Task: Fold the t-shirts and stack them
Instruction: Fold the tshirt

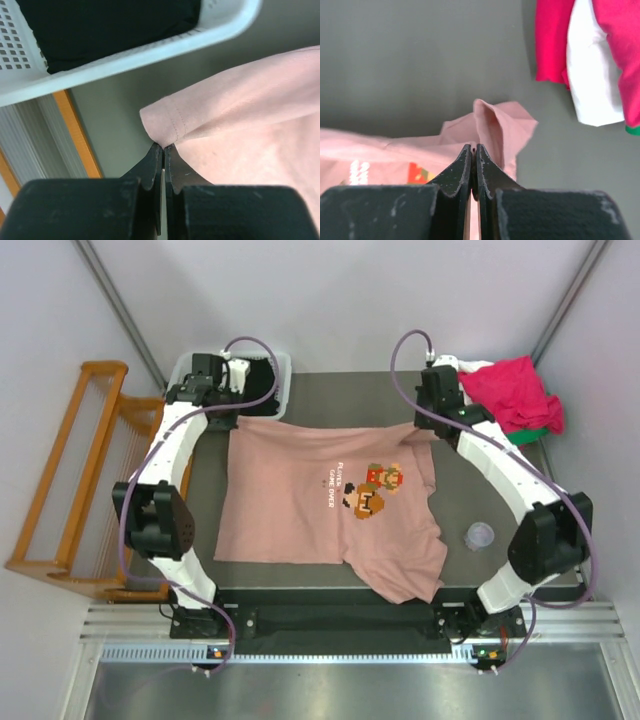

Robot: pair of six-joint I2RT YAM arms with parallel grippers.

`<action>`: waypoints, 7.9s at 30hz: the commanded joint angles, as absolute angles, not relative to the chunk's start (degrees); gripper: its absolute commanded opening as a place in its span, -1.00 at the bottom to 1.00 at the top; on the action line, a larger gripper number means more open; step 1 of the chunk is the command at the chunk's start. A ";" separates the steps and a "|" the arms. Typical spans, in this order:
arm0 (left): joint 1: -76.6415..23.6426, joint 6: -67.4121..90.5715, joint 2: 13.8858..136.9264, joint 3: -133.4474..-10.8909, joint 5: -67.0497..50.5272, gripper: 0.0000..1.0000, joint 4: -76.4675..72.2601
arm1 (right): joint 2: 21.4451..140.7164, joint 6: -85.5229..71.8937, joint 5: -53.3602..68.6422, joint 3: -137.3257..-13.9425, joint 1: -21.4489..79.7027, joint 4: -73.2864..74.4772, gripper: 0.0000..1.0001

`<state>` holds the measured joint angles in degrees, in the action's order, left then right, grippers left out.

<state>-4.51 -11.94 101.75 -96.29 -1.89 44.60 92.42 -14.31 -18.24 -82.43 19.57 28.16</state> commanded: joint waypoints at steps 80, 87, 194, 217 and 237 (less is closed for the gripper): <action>-3.78 -9.58 103.54 -93.87 -3.95 -1.00 49.30 | 92.03 -20.74 -16.79 -78.85 17.93 34.71 -1.00; -5.09 -8.70 99.94 -93.51 -3.96 -1.00 50.97 | 88.77 -21.71 -14.68 -75.24 19.33 38.49 -1.00; 2.73 -5.01 114.79 -88.33 -13.01 0.05 47.72 | 105.03 -24.43 -6.33 -77.08 27.86 34.81 -0.39; 0.53 -6.15 111.97 -84.90 -11.16 -0.03 47.02 | 104.50 -24.78 -6.15 -77.17 27.95 34.89 -0.49; 0.61 -7.38 108.20 -86.74 -11.69 -1.00 50.27 | 103.89 -24.26 -6.77 -77.52 27.77 35.77 -0.58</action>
<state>0.67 -5.98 113.67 -85.27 -11.11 48.36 106.59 -24.58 -6.15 -77.21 27.35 36.42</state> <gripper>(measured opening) 0.012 0.210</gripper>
